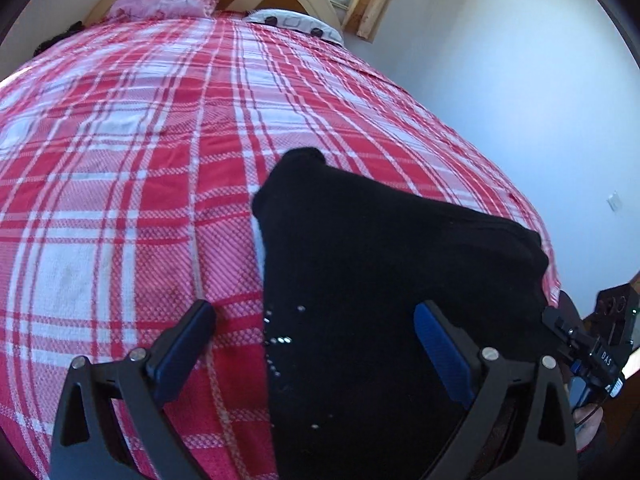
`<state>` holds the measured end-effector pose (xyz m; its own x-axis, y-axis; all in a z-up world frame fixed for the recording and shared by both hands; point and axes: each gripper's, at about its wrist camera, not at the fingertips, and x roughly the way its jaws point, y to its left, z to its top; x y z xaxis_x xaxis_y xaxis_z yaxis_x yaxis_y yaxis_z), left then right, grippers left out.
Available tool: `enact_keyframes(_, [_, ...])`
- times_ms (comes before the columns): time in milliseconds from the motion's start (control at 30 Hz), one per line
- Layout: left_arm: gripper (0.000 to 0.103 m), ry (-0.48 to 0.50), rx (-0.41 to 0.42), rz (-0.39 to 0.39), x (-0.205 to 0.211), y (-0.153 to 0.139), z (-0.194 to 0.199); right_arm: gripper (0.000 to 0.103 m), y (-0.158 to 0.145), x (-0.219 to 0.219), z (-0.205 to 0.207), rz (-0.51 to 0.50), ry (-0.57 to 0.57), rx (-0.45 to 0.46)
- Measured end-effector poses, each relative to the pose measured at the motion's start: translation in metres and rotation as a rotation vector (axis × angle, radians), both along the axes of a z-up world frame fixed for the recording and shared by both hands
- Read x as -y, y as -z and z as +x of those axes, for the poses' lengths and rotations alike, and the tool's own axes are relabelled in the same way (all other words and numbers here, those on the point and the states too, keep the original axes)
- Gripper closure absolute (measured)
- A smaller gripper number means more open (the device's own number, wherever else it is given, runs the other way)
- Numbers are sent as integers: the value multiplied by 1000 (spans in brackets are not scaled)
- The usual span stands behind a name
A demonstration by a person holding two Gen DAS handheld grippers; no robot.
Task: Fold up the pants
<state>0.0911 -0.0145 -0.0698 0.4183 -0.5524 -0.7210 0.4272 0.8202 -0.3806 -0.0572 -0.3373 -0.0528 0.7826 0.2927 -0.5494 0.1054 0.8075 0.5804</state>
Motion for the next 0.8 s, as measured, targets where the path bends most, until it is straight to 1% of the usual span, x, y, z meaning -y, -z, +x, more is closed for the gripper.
enact_keyframes(67, [2,3,2,-2,0,1,-2,41,2,-4,1,29,-44,-3])
enact_keyframes(133, [4,0,3,-2,2,3,0,41,3,-10,2,-19,-45,0])
enact_keyframes(167, [9,-4,1,-12,3,3,0,42,5,-11,3,-22,-35,0])
enact_keyframes(233, [14,-12,9,-10,2,0,-3,44,6,-11,4,-3,-7,-1])
enact_keyframes(267, [20,-14,9,-15,0,-1,-2,54,5,-13,5,-30,3,-14])
enact_keyframes(300, [29,-25,4,-29,-4,-2,-2,58,3,-15,5,-59,-2,-23])
enact_keyframes(333, [33,-42,-13,-63,-12,-2,0,60,3,-14,4,-53,-5,-23])
enact_keyframes(367, [45,-59,-31,-99,-20,-2,1,65,3,-12,4,-25,-7,-24])
enact_keyframes(400, [56,-65,-42,-128,-25,-3,2,66,4,-10,5,3,-3,-30])
enact_keyframes(433, [66,-58,-55,-178,-30,-4,1,67,5,-11,4,7,3,-33])
enact_keyframes(467, [78,-46,-68,-210,-30,-5,0,67,3,-12,5,3,8,-36])
enact_keyframes(500, [78,-56,-63,-208,-29,-6,-1,68,1,-15,6,-21,16,-43])
enact_keyframes(567, [78,-56,-20,-146,-20,-8,-6,70,-6,-22,7,-71,13,-48])
enact_keyframes(600, [79,-57,-9,-133,-18,-8,-7,71,-11,-26,8,-92,6,-49])
enact_keyframes(667, [84,-61,-14,-157,-22,-11,-6,72,-19,-26,8,-86,1,-39])
enact_keyframes(733, [86,-57,-30,-210,-31,-15,-4,72,-29,-24,7,-38,-1,-11])
enact_keyframes(800, [87,-62,-47,-248,-40,-19,-3,73,-38,-27,9,-21,-16,8])
